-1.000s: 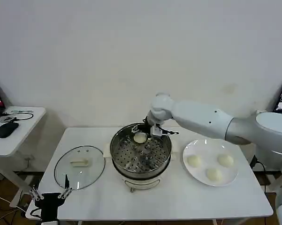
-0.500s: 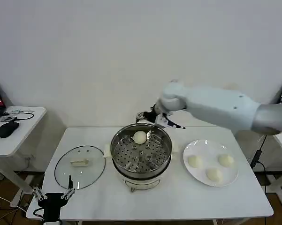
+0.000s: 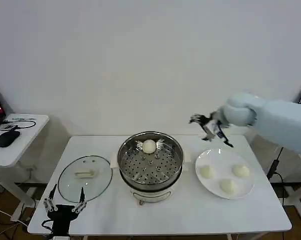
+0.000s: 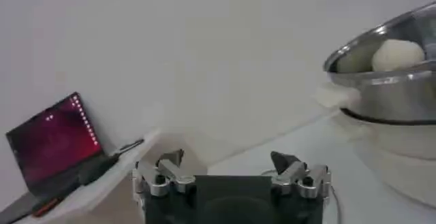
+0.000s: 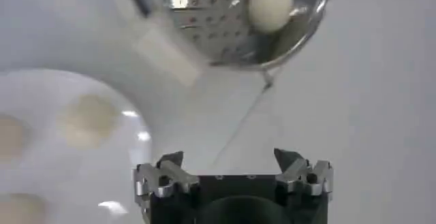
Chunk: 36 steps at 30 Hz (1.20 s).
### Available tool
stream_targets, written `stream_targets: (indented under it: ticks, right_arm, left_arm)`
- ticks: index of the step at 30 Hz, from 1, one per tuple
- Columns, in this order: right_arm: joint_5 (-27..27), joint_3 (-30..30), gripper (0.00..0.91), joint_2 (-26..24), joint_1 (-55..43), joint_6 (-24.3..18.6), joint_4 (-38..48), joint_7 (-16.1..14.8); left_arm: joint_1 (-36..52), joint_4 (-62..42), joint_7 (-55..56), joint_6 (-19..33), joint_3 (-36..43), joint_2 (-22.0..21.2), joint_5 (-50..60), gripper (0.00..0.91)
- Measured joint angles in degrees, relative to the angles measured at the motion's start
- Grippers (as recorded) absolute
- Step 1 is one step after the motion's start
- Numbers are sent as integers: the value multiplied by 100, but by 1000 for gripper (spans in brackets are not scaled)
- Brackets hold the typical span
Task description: Take steamed baozi put them in steamer then cover it.
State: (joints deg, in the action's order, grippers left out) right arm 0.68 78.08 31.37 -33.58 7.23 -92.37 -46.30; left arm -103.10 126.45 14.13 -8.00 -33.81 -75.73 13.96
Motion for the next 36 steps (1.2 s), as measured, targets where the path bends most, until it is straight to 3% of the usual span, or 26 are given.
stream_targets:
  ticks: [8,16,36]
  right_arm:
    - [-89,-668,907,-333,1009,439,76,-207]
    - [-72,-1273,907,-302,1906,569,387,-415]
    - [323,-2303,907,1066,3035,78,2228,-945]
  left_arm:
    - [-29,2,-45,-6,25,-6,104,907]
    - [-13,-74,-48,-7,-70,22,108,907]
    - [-95,-143,7,20,-222,-47,129,907]
